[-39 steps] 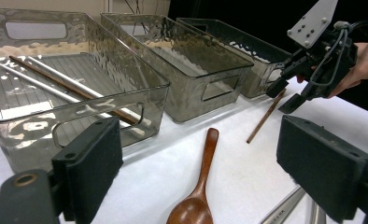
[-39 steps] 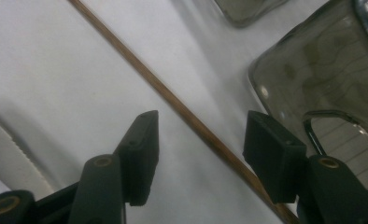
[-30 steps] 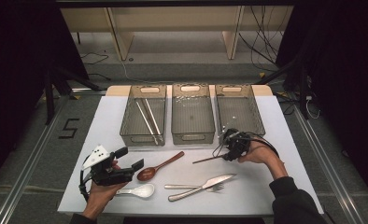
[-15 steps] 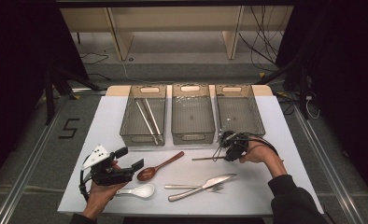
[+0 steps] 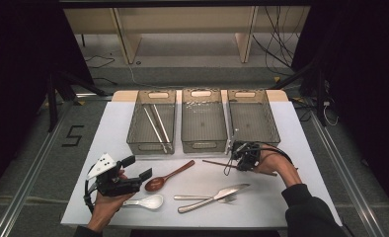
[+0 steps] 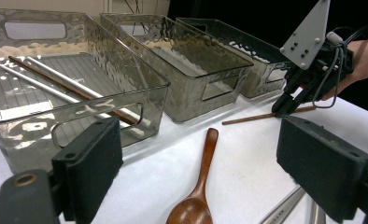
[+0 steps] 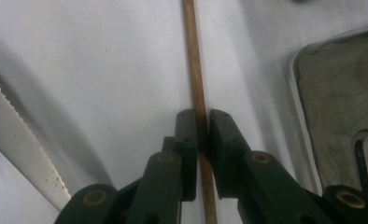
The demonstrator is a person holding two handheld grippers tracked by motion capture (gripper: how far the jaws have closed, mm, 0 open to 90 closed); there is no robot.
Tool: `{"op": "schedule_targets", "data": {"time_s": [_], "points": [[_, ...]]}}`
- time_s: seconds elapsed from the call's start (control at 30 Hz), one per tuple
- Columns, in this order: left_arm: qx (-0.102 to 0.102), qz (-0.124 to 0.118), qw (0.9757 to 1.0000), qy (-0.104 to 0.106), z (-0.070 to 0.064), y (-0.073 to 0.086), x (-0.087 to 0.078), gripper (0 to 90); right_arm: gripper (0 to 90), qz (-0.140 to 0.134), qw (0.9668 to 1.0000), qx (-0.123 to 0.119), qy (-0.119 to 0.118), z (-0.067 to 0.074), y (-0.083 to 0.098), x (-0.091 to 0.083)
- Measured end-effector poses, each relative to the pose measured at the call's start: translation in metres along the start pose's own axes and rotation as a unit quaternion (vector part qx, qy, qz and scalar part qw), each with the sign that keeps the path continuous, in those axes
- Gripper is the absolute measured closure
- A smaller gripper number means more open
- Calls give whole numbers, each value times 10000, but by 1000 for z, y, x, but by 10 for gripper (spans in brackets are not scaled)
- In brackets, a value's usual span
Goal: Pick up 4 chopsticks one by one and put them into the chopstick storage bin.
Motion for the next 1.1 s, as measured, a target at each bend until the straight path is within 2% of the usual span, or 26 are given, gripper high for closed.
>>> {"op": "schedule_targets", "data": {"time_s": [0.33, 0.5, 0.77, 1.1], "points": [[-3, 6, 10000, -8, 0, 0, 0, 137, 854, 69, 9998, -174, 8, 3, -1, -1], [-3, 6, 10000, -7, 0, 0, 0, 138, 855, 1, 9998, -220, 16, 5, 1, -5], [2, 7, 10000, 1, 0, 0, 0, 138, 855, -264, 9992, -289, -55, 12, 1, -19], [-15, 4, 10000, -9, 1, 0, 0, 137, 855, -751, 9960, -414, -246, 23, -10, -44]]}}
Point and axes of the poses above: each handheld gripper's, and its own axes: x roughly forward along the jaws, y roughly out of its underside, z roughly to its left, the point moved 3 cm from there along x, roughly forward along the jaws, and after that the axes turned 12 degrees about x, right-handed, at the moved point
